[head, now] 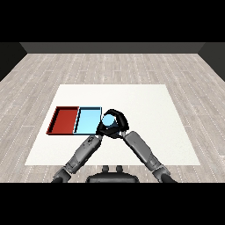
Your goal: Pick the blue can and put it in the blue box
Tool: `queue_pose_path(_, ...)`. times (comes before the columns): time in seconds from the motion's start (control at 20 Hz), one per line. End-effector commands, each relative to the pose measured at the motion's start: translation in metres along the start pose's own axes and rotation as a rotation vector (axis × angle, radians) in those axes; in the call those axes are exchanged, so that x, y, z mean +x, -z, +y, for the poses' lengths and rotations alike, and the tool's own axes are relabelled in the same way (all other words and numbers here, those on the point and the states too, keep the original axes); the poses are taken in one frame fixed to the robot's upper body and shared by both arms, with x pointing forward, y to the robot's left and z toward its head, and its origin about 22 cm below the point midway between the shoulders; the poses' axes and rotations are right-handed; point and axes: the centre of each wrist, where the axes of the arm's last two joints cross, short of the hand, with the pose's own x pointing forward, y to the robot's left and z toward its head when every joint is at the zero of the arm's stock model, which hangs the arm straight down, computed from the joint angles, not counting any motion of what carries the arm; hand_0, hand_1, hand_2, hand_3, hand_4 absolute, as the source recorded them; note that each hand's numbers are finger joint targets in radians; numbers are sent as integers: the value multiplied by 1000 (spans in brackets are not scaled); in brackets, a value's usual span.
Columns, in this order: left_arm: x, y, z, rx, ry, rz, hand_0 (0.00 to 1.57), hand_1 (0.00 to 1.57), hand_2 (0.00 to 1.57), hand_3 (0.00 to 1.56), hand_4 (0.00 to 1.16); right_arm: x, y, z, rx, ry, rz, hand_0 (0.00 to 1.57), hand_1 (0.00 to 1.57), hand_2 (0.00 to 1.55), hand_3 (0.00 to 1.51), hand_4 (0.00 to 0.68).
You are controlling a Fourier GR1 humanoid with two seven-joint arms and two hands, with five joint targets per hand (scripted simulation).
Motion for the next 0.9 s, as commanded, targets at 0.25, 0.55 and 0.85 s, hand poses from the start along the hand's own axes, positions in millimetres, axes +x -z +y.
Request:
queue_pose_path(0.25,21,30,-14,47,141,41,0,0,0,0,0,1,-8,18,19,47,3,1490,1490,1458,1403,570)
queue_pose_path(0.55,7,17,-10,108,117,39,1112,1112,1098,839,694,-4,-4,6,7,59,-10,1473,1473,1455,1400,572)
queue_pose_path(0.85,4,10,-8,119,106,20,695,695,776,556,656,23,5,15,36,55,5,1477,1477,1452,1399,592)
